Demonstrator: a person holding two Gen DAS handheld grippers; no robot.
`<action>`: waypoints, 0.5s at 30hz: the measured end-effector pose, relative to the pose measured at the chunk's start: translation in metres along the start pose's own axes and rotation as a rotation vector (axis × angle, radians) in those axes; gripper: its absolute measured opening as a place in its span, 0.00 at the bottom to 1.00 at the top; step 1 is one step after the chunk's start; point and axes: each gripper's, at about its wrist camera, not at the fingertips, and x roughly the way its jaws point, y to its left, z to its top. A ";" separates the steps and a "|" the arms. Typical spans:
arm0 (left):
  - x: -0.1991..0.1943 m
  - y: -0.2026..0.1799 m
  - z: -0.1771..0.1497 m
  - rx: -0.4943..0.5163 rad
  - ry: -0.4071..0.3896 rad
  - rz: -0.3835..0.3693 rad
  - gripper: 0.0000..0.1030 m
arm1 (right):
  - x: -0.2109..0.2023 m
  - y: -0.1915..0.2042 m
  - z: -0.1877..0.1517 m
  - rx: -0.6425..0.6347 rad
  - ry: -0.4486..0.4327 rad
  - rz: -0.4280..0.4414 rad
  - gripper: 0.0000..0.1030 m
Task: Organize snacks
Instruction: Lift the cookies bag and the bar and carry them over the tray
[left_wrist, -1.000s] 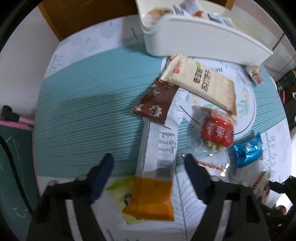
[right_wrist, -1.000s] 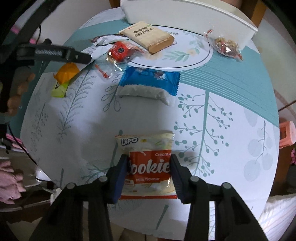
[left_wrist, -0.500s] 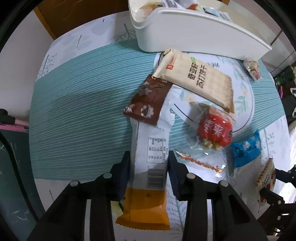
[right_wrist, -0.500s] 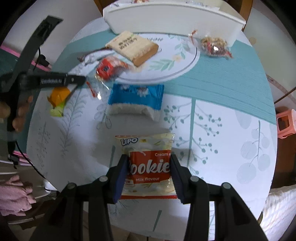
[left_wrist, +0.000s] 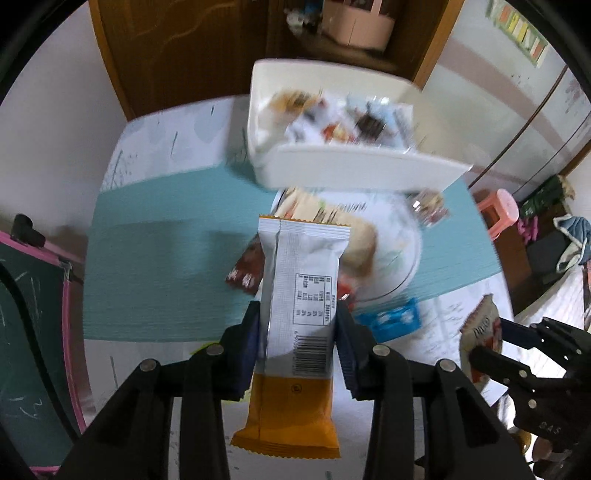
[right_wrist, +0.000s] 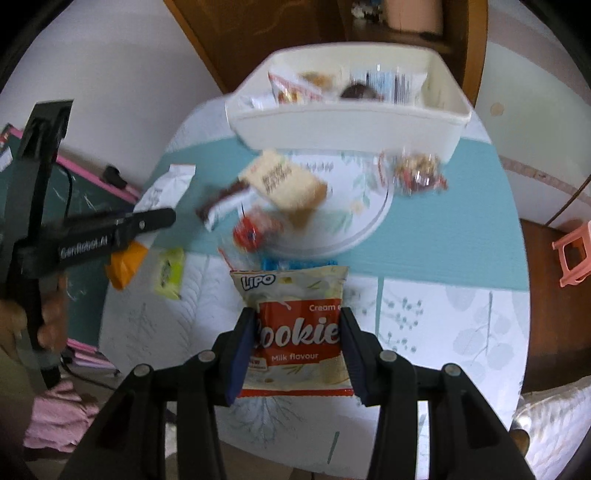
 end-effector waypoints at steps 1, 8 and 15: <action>-0.004 0.001 0.001 0.000 -0.009 -0.003 0.36 | -0.005 0.000 0.005 0.001 -0.016 0.005 0.44; -0.031 -0.015 0.024 0.002 -0.051 -0.021 0.36 | -0.048 0.001 0.043 -0.013 -0.123 0.012 0.44; -0.050 -0.029 0.055 0.022 -0.097 0.006 0.36 | -0.080 -0.001 0.088 -0.041 -0.218 0.001 0.44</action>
